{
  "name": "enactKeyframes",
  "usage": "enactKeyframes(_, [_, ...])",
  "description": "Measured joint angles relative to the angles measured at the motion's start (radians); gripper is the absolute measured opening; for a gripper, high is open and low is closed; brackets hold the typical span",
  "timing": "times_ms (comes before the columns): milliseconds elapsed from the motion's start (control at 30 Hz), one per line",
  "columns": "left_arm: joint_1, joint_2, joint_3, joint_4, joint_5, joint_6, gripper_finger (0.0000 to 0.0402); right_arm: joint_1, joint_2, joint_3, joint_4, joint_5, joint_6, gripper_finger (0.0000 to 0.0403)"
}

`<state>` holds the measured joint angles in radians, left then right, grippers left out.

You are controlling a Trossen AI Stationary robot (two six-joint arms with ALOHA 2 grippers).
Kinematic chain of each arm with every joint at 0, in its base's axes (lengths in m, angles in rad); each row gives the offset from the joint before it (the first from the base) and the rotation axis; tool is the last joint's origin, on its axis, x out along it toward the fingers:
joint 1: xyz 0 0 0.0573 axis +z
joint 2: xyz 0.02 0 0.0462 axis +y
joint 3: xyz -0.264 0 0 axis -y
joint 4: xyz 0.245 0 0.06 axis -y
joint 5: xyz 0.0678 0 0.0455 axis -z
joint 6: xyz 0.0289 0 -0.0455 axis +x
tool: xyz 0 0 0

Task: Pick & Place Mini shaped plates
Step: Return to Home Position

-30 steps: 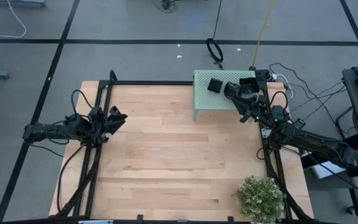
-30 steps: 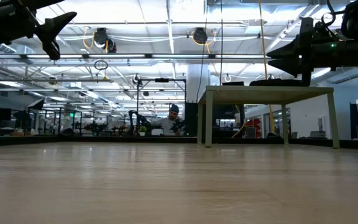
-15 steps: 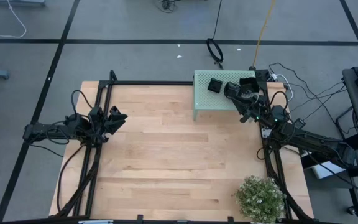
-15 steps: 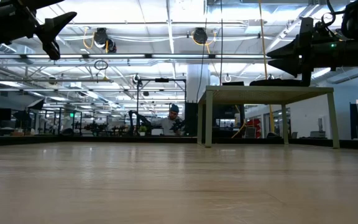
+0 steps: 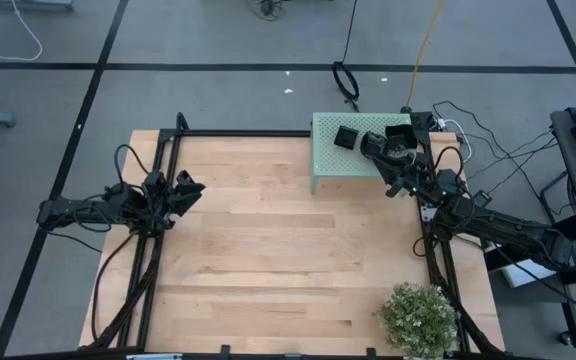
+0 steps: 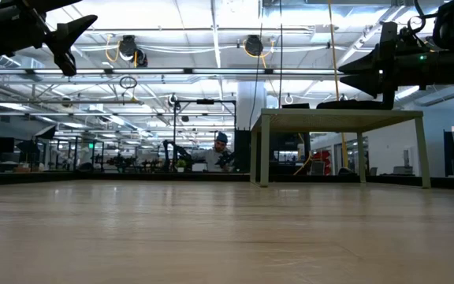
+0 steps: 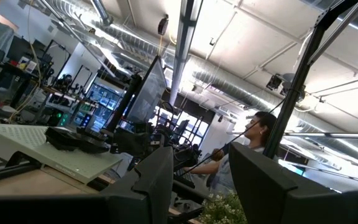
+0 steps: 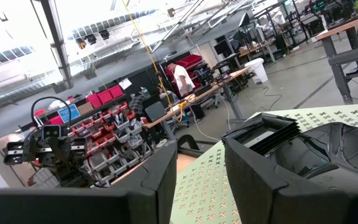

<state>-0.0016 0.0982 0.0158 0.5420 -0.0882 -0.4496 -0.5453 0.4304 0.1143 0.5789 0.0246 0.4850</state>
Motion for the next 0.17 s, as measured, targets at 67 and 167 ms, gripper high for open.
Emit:
enactKeyframes(67, [0.0,0.0,0.0,0.0,0.0,0.0,0.0159,0.0,0.0,0.0,0.0,0.0,0.0,0.0123])
enactKeyframes(167, [0.0,0.0,0.0,0.0,0.0,0.0,0.0159,0.0,0.0,0.0,0.0,0.0,0.0,0.0123])
